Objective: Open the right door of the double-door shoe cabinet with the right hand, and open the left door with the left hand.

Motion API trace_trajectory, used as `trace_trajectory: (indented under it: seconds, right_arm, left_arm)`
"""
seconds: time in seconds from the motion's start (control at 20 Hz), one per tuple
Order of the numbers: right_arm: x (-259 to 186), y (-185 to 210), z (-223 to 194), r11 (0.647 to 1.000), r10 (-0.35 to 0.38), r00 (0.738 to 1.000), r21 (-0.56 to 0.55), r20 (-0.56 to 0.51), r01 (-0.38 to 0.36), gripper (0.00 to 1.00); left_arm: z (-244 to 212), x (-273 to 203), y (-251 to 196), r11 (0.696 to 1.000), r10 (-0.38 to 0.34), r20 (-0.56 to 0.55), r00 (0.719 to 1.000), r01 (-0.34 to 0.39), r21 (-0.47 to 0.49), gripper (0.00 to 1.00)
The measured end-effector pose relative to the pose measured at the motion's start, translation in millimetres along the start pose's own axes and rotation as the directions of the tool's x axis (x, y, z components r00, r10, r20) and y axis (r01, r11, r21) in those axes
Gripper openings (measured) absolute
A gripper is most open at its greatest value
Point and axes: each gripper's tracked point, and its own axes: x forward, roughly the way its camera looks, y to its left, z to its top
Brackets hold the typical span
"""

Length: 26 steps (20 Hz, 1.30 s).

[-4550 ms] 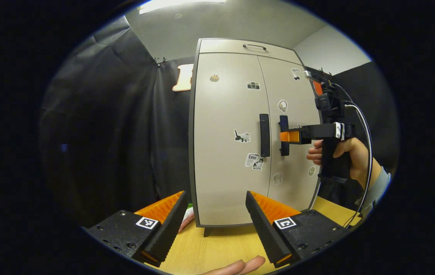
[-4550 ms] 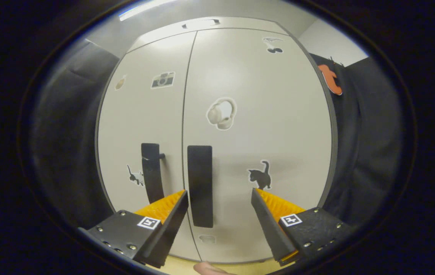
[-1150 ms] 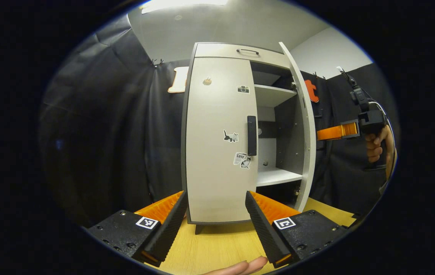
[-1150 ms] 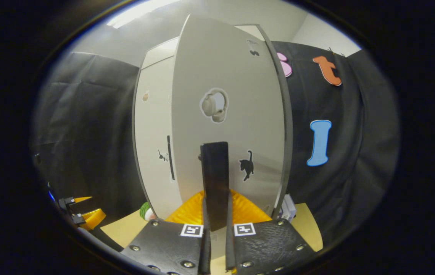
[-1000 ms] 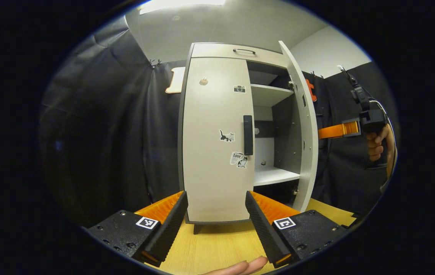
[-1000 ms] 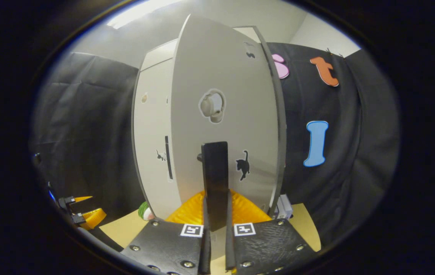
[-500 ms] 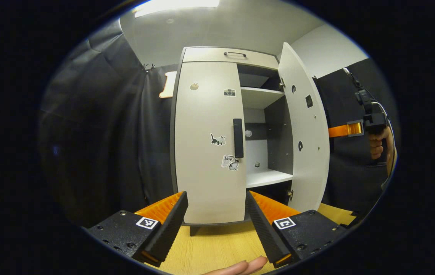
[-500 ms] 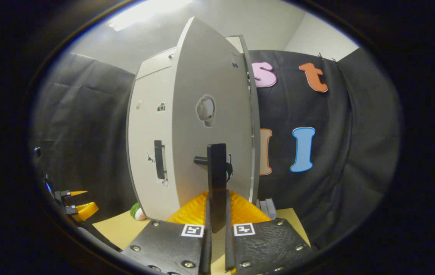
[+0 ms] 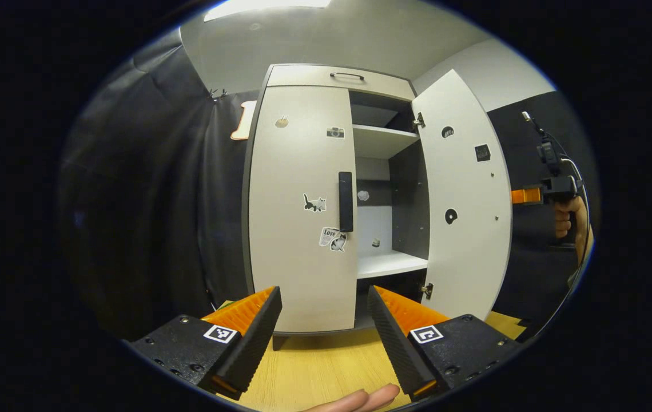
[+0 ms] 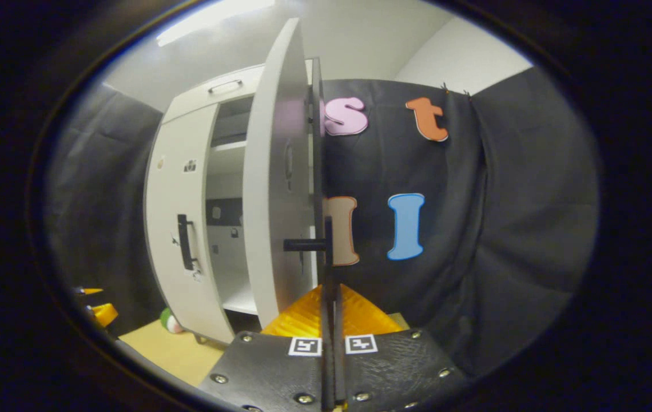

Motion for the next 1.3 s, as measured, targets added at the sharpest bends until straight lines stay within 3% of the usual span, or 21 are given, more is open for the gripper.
trace_trajectory:
  seconds: [0.05, 0.3, 0.5, 0.55, 0.6, 0.7, 0.85, 1.05, 1.3]
  right_arm:
    - [16, -3, -4, 1.000, 0.003, 1.000, 0.014, 0.005, -0.003, 0.06]
    - [3, -2, -6, 0.999, 0.011, 1.000, 0.032, 0.018, -0.012, 0.06]
    - [-18, -8, -10, 0.999, -0.049, 0.999, -0.020, 0.025, 0.049, 0.10]
    - [-26, -4, -8, 0.997, -0.056, 0.997, -0.049, 0.046, 0.058, 0.28]
    - [-33, -7, -4, 0.993, -0.082, 0.994, -0.078, 0.073, 0.087, 0.31]
    - [-51, -4, -4, 0.986, -0.112, 0.989, -0.116, 0.100, 0.123, 0.59]
    - [-74, 17, -5, 0.990, -0.110, 0.989, -0.075, 0.099, 0.118, 0.98]
    - [-91, 53, 0, 0.994, -0.063, 0.990, -0.087, 0.123, 0.074, 1.00]
    - [-107, 86, 8, 0.993, -0.079, 0.986, -0.072, 0.149, 0.090, 1.00]
  left_arm:
    - [2, 0, -1, 1.000, 0.002, 0.004, 1.000, -0.002, 0.003, 0.94]
    - [7, 3, -2, 1.000, 0.012, 0.018, 1.000, -0.013, 0.021, 0.94]
    - [12, 15, -2, 0.999, 0.005, 0.015, 1.000, -0.004, -0.032, 0.94]
    - [13, 18, 0, 0.999, 0.011, 0.012, 1.000, -0.010, -0.039, 0.94]
    - [15, 21, 4, 0.999, 0.021, 0.012, 1.000, -0.020, -0.039, 0.94]
    - [17, 30, 11, 0.999, 0.045, 0.012, 0.999, -0.045, -0.021, 0.94]
    - [17, 42, 12, 0.998, 0.053, -0.004, 0.999, -0.053, -0.018, 0.94]
    - [24, 56, 15, 0.998, 0.052, -0.014, 0.999, -0.052, -0.030, 0.91]
    - [49, 81, 21, 0.997, 0.073, 0.018, 0.997, -0.074, 0.035, 0.94]
